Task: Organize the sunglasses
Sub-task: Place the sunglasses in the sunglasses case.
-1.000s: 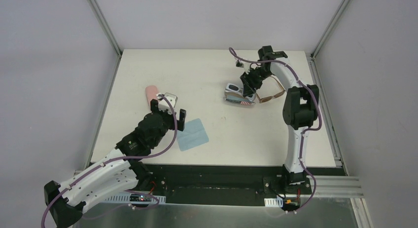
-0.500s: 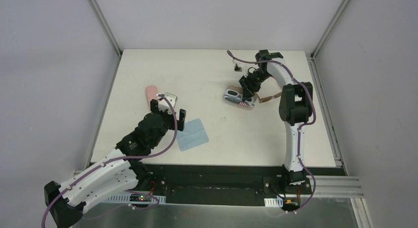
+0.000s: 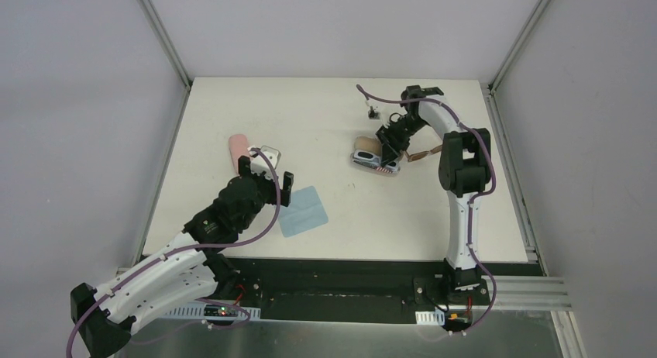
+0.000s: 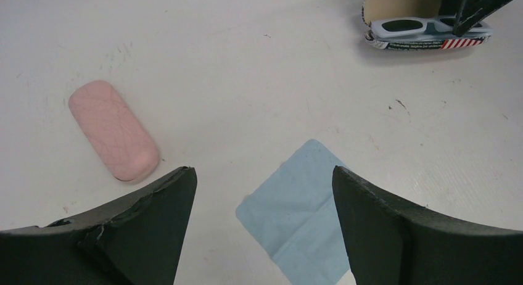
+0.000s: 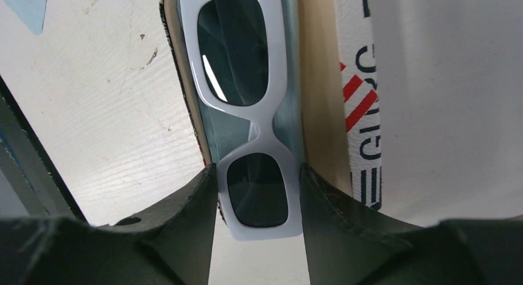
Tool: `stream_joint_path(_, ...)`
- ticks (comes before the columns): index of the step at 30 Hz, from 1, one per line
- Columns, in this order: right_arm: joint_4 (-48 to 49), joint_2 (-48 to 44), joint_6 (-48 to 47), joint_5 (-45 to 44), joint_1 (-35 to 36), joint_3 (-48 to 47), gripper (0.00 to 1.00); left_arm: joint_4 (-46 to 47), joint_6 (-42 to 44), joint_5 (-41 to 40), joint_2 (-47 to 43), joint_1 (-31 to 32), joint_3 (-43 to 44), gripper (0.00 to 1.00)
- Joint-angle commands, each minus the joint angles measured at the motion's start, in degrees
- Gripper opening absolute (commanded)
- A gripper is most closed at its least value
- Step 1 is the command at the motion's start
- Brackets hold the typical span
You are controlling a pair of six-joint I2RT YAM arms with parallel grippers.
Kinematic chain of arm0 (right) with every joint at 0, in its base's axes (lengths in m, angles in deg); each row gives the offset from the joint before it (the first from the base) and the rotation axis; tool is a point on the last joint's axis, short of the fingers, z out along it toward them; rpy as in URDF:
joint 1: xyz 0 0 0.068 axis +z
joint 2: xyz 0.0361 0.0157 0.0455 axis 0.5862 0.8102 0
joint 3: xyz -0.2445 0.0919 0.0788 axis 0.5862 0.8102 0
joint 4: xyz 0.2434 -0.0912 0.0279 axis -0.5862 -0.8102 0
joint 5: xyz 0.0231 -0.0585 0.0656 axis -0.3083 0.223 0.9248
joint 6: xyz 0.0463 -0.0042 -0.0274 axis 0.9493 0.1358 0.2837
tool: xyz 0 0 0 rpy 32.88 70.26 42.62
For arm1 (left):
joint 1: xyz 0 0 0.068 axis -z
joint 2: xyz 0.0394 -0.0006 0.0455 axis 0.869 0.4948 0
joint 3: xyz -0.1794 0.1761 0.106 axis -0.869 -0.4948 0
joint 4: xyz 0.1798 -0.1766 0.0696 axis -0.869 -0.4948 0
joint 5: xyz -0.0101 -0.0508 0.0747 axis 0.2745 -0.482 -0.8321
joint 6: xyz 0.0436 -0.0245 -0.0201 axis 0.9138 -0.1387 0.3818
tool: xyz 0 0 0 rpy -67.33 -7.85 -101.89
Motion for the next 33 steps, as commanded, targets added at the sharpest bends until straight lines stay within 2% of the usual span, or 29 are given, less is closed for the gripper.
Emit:
stream_joint_path(1, -0.9, -3.1, -0.8, 3.5, 0.2, 2.5, 0.35, 1.1, -0.2, 1.3, 0.3, -0.7, 0.3, 0.84)
stream_joint_path(18, 0.6, -5.9, 1.4, 3.8, 0.1, 3.7, 0.58, 1.1, -0.4, 2.1, 0.2, -0.7, 0.3, 0.83)
stream_joint_path(33, 0.3, -9.2, 2.4, 2.9, -0.3, 1.2, 0.62, 1.6, -0.6, 3.2, 2.5, -0.7, 1.0, 0.83)
